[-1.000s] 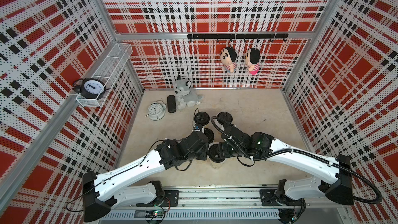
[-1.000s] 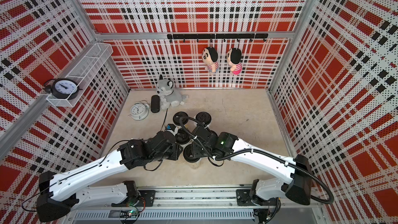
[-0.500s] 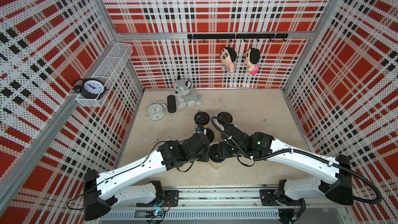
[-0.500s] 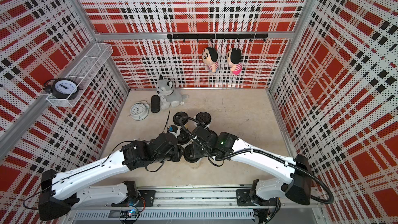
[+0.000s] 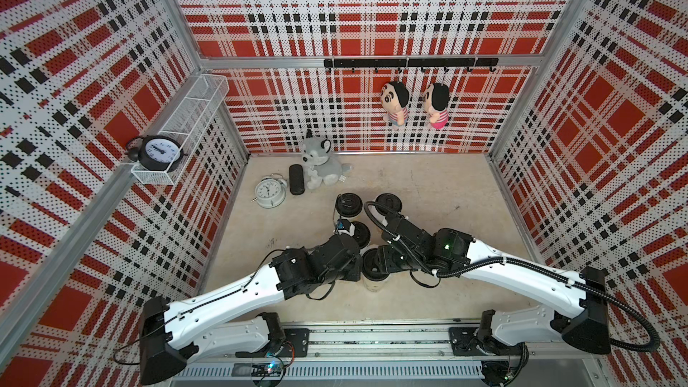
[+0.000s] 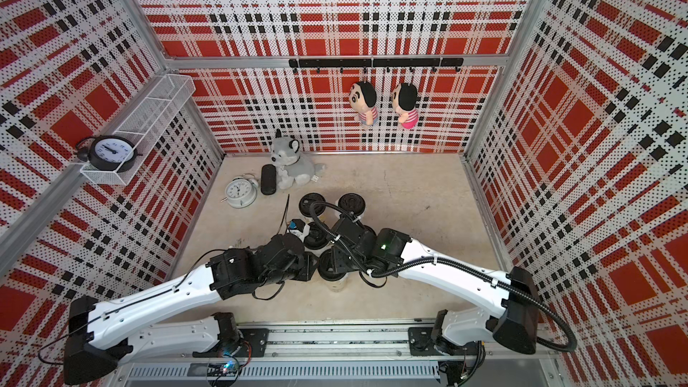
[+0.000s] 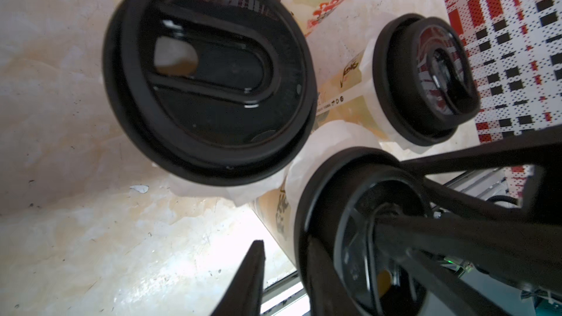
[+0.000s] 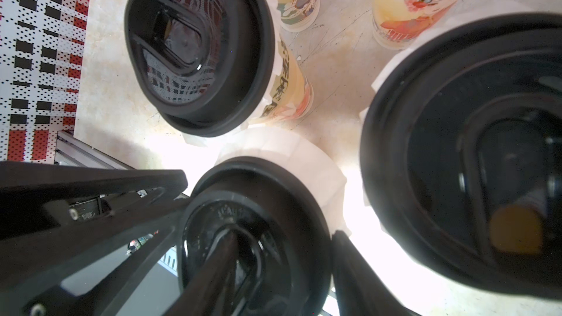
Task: Put the leak-proof paper on the milk tea cups
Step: Secure the cup lid on the cup.
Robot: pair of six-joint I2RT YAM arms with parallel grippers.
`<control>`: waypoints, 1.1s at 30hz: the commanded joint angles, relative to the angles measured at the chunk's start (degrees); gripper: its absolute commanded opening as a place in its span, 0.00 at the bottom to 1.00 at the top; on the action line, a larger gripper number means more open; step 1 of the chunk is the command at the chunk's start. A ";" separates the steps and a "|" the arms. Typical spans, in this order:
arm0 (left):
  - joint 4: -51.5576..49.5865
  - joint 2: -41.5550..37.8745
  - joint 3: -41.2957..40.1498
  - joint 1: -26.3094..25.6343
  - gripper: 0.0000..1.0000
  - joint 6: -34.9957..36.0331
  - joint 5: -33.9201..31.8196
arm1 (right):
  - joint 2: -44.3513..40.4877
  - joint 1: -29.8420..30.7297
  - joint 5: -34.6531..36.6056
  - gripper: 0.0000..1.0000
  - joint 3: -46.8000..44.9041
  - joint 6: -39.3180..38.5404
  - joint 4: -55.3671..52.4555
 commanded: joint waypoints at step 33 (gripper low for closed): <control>-9.23 4.38 14.52 3.08 0.35 7.21 -2.73 | 2.52 1.94 0.68 0.57 -0.92 0.67 -6.36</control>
